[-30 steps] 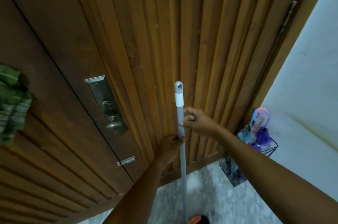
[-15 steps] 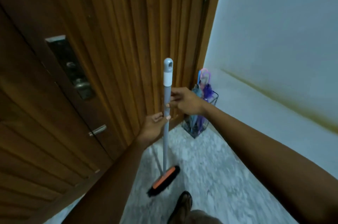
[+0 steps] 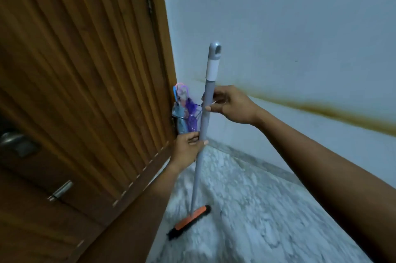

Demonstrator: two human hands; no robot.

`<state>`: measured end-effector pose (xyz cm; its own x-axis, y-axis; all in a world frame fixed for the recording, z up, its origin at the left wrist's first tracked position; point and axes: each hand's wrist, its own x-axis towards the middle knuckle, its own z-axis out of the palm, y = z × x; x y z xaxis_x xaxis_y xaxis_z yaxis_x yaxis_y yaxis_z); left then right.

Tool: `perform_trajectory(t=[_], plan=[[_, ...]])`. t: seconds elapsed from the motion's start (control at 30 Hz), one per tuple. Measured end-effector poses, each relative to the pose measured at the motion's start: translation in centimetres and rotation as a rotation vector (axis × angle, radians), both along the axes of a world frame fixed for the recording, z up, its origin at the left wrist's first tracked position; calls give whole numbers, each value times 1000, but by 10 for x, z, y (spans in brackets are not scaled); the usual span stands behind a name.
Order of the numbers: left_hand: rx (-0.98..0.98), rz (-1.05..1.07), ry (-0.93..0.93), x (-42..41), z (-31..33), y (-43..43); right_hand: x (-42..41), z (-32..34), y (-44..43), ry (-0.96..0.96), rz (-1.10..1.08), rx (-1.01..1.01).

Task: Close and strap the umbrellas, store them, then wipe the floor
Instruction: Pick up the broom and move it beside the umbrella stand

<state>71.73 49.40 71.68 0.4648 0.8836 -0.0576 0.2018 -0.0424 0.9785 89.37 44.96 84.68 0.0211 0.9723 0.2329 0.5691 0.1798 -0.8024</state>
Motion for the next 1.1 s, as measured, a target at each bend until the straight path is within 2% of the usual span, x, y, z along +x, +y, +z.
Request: perform_trajectory(t=[0.23, 0.37, 0.5, 0.77, 1.0, 1.1], plan=[[83, -244, 19, 173, -3, -62, 163, 5, -107, 54, -301, 28], [83, -433, 79, 270, -7, -106, 244, -22, -172, 42, -347, -121], [50, -510, 70, 336, -20, -140, 299, -42, -210, 5, -374, -147], [85, -567, 55, 425, -9, -139, 373, -41, -206, -143, -519, -62], [150, -677, 146, 489, -24, -91, 436, -63, -172, -45, -578, -106], [176, -683, 178, 510, -34, -62, 459, -71, -146, -69, -600, -165]])
